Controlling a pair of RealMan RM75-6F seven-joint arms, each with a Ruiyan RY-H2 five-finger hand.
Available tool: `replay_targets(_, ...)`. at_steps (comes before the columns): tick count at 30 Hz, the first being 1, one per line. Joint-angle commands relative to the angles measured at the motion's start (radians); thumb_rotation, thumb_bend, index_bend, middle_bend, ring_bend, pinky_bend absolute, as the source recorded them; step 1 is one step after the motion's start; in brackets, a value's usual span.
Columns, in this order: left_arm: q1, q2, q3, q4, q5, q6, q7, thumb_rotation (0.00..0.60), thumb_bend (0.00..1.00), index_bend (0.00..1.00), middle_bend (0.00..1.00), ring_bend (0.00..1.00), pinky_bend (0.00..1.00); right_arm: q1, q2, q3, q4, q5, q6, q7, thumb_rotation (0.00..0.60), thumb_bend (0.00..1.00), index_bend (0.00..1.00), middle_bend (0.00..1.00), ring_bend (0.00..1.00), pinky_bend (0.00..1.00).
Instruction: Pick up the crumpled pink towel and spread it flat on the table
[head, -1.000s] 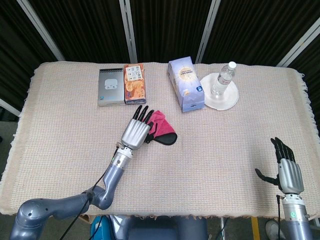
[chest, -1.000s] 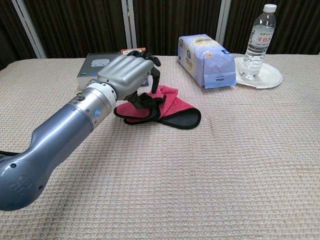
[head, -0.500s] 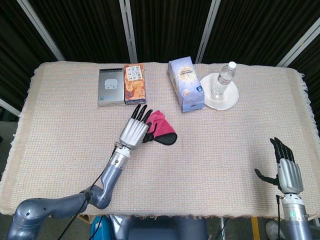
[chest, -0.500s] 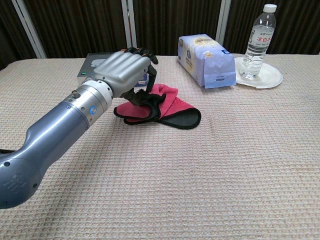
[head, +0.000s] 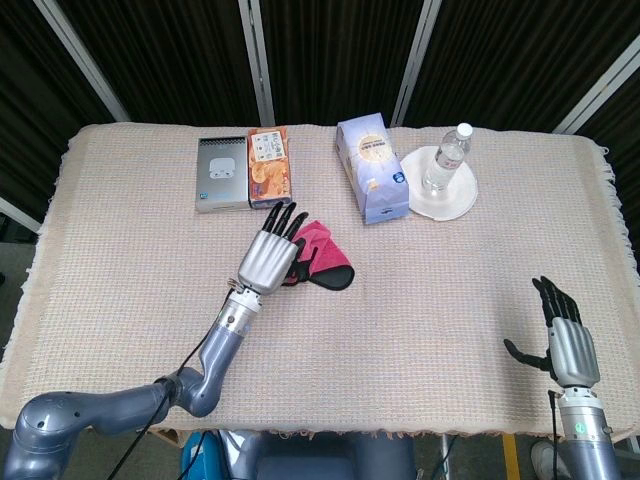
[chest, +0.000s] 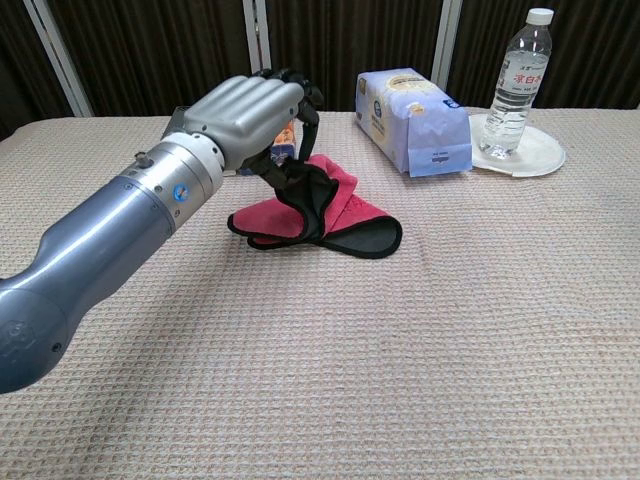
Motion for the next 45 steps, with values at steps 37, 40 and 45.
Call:
replay_targets(37,-0.456,0.247,-0.451,-0.319,-0.615,-0.164,0.285,0.6,0.46,0.61,0.14,0.0,0.0,0.199,0.028,0.168,-0.236,0.255,-0.197,-0.101,0.6,0.22,0.0,0.0,0.0,0.0)
replay_targets(40,-0.47,0.268,-0.458,-0.322,-0.636,-0.157,0.279,0.6,0.46,0.61,0.15,0.0,0.0,0.204,0.027,0.173,-0.239,0.263,-0.197,-0.097,0.6,0.22,0.0,0.0,0.0,0.0)
replay_targets(45,-0.494,0.281,-0.441,-0.318,-0.673,-0.136,0.29,0.6,0.46,0.62,0.15,0.0,0.0,0.212,0.025,0.174,-0.247,0.265,-0.193,-0.104,0.6,0.22,0.0,0.0,0.0,0.0)
